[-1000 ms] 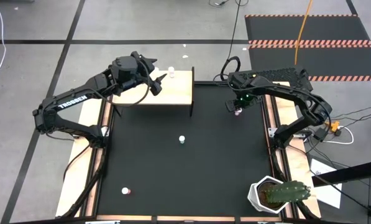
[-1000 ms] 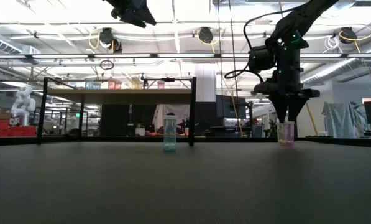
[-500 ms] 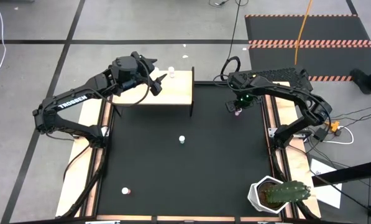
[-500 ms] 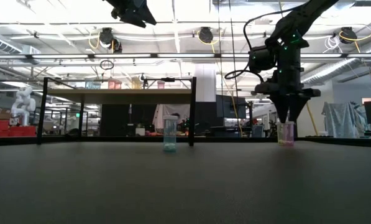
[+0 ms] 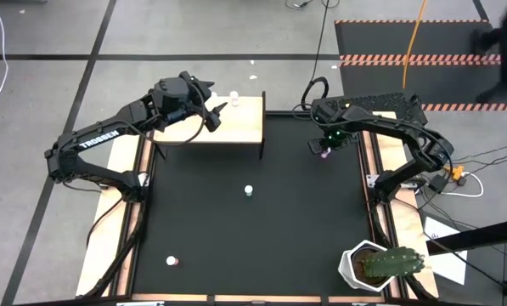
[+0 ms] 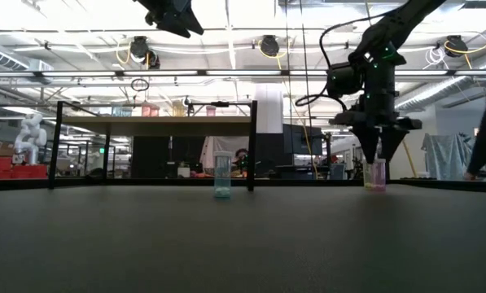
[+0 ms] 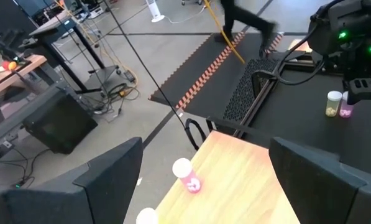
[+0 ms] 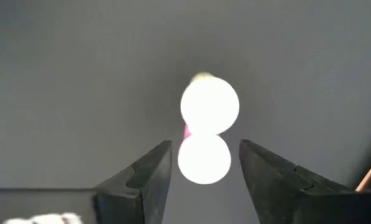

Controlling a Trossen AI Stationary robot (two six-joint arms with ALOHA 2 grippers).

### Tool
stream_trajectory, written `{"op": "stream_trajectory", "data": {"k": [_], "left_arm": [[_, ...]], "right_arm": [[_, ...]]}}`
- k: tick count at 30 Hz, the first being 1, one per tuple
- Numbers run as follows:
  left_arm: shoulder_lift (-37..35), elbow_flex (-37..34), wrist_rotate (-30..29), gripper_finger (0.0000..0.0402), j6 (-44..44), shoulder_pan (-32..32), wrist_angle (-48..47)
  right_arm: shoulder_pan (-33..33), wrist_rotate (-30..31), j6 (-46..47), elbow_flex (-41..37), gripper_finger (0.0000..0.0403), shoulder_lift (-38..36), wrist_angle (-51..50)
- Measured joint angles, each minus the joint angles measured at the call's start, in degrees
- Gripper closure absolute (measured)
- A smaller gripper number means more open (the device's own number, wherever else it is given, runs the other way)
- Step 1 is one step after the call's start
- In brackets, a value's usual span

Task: Pick and place medicine bottles onto shelf by color
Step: Put the pink pill bottle on the shelf aligned with the pink pill bottle

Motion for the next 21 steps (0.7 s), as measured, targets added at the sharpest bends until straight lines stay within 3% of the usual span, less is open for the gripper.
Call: {"op": "stream_trajectory", "data": {"k": [8, 17, 21], "left_arm": [[0.0, 0.0, -0.01, 0.005, -0.33, 0.0, -0.39], [0.0, 0.0, 0.01, 0.005, -1.6, 0.0, -0.32], [0.0, 0.0, 0.32, 0.005, -4.03, -0.11, -0.29]], "right_arm": [[0.04, 0.04, 0.76, -2.31, 0.023, 0.0, 1.3], [0.04, 0.02, -0.04, -2.31, 0.0295, 0.0, 3.22], [0.64, -0.01, 0.12, -2.31, 0.0302, -0.57, 2.34]]}}
